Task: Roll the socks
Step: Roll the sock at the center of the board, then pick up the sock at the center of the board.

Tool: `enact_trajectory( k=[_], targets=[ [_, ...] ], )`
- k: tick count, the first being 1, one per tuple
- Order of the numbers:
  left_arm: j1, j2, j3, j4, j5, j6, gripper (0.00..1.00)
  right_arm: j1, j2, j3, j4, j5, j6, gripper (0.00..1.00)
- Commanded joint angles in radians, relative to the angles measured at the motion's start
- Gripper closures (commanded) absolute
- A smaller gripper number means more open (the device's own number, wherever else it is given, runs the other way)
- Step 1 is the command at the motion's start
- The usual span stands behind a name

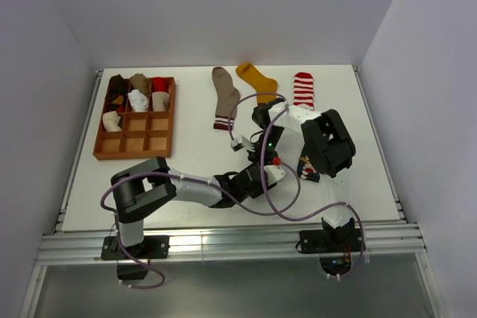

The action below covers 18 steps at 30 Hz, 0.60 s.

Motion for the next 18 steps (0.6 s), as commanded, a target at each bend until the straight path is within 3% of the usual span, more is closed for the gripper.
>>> enact_trajectory(
  k=[1,4,6,7,11,18],
  targets=[
    [0.078,0.068,0.06,0.094,0.03,-0.063,0.48,0.073,0.069,-0.056,-0.03,0.058,-0.066,0.81],
    [0.078,0.082,0.072,0.077,0.033,-0.07,0.59,0.073,0.073,-0.052,-0.038,0.056,-0.066,0.8],
    [0.078,0.093,0.078,0.065,0.038,-0.07,0.74,0.072,0.076,-0.05,-0.04,0.053,-0.066,0.8],
    [0.078,0.103,0.083,0.057,0.038,-0.071,0.99,0.072,0.076,-0.05,-0.041,0.052,-0.067,0.8],
    [0.078,0.13,0.109,0.019,0.05,-0.071,1.0,0.072,0.073,-0.055,-0.033,0.052,-0.056,0.79],
    [0.085,0.13,0.1,-0.021,0.081,-0.137,1.0,0.054,0.012,-0.075,-0.012,0.011,-0.027,0.59]
  ],
)
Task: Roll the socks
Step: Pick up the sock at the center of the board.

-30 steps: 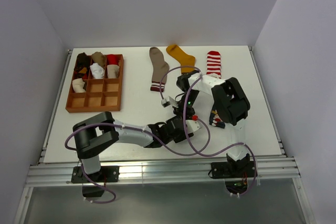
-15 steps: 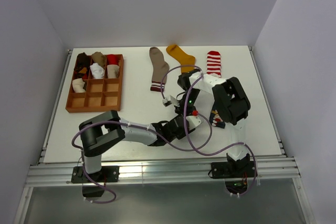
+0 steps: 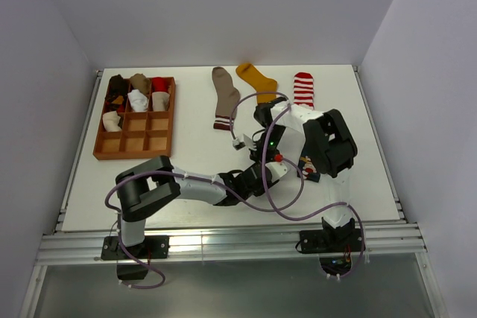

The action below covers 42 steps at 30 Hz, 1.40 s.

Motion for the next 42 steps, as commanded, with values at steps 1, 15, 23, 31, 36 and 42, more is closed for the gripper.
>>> enact_trajectory(
  k=[1,15,23,31,36,42],
  targets=[
    [0.082,0.088,0.033,0.019,0.092,-0.076,1.0,0.051,0.003,-0.071,-0.017,-0.049,-0.022,0.57],
    [0.085,0.088,0.012,-0.016,0.104,-0.113,1.0,-0.127,-0.179,-0.074,-0.073,-0.187,0.004,0.34],
    [0.086,0.092,0.013,-0.03,0.092,-0.116,1.0,-0.215,-0.232,-0.088,-0.149,-0.215,-0.064,0.29],
    [0.102,0.056,-0.027,-0.012,0.086,-0.136,1.0,-0.327,-0.262,-0.031,-0.223,-0.257,-0.091,0.27],
    [0.102,0.039,-0.038,-0.01,0.076,-0.133,1.0,-0.363,-0.293,-0.031,-0.188,-0.25,-0.064,0.25],
    [0.147,-0.058,-0.082,0.018,0.108,-0.194,1.0,-0.437,-0.273,0.081,-0.131,-0.261,0.08,0.27]
  ],
)
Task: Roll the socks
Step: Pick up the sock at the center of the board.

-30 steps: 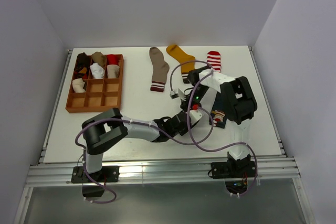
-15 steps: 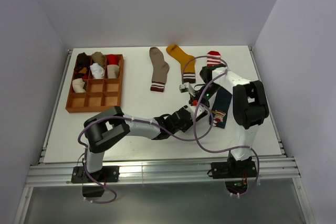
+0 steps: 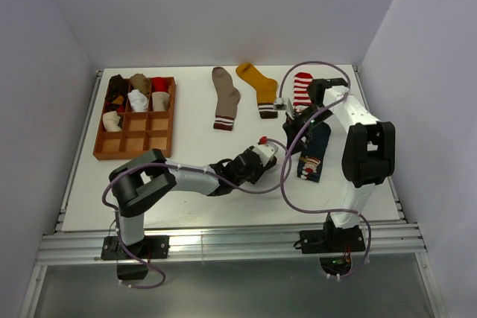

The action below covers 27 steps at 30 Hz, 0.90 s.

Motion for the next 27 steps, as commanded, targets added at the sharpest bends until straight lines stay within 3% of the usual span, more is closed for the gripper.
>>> enact_trajectory(
  k=[1,8,14,27],
  targets=[
    [0.064,-0.08,-0.058,-0.1,0.035,-0.077,1.0,-0.058,-0.022,0.092,-0.005,-0.031,0.112,0.27],
    [0.17,-0.209,-0.061,-0.136,0.082,-0.122,1.0,-0.118,-0.074,0.105,0.091,-0.025,0.229,0.27],
    [0.252,-0.355,-0.046,-0.214,0.042,-0.151,1.0,-0.129,-0.124,0.088,0.147,-0.005,0.292,0.27],
    [0.485,-0.527,0.032,-0.396,-0.344,-0.107,1.0,-0.13,-0.123,0.163,0.12,-0.037,0.296,0.27]
  ],
)
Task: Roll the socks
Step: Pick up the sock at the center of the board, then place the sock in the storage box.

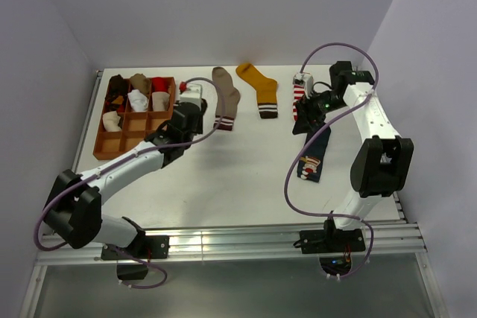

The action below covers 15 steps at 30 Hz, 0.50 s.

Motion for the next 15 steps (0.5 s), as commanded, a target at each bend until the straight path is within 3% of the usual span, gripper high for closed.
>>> enact_trajectory(
  k=[1,5,9,15],
  targets=[
    [0.075,-0.053,0.045,-0.043,-0.192,0.036,1.0,-0.007,0.006,0.07,-0.006,-0.037,0.011,0.27],
    [0.158,-0.039,0.044,-0.023,-0.407,0.098,1.0,-0.007,0.02,0.09,-0.015,-0.058,0.01,0.27],
    [0.256,0.007,0.059,0.026,-0.53,0.133,1.0,-0.005,0.018,0.084,-0.024,-0.075,-0.002,0.27],
    [0.384,0.163,0.159,-0.041,-0.568,0.154,1.0,-0.004,0.029,0.073,-0.029,-0.097,-0.008,0.27]
  ],
)
